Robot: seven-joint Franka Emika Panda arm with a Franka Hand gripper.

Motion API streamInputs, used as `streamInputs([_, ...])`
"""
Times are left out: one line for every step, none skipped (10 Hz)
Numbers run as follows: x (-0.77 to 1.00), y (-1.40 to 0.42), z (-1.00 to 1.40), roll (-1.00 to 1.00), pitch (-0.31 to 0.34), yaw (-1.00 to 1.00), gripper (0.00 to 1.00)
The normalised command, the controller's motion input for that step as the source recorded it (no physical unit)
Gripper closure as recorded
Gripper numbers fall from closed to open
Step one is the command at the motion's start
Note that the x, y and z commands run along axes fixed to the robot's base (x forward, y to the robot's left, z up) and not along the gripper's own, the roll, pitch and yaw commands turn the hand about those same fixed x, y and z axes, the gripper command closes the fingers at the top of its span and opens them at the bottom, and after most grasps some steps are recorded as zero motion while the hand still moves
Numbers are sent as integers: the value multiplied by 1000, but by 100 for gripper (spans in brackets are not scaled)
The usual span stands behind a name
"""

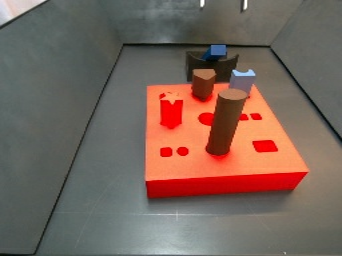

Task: Pick up the rectangle object. Move up. Place the rectangle object on the fixture. Regrasp the rectangle object. Move to above the board. Insert the rectangle object.
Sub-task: Regrasp the rectangle object.

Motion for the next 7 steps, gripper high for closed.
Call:
streamInputs([-60,-1000,701,1000,36,30,0])
streamInputs([-62,-1000,651,1000,34,29,0])
streamInputs([-66,-1000,507,1000,32,29,0])
streamInputs([-56,-845,329,1000,29,29,0])
streamInputs([-44,-584,149,1000,25,29,0])
streamInputs([-41,-449,98,1000,23,29,0])
streamInputs([-39,-101,49,1000,17,30,0])
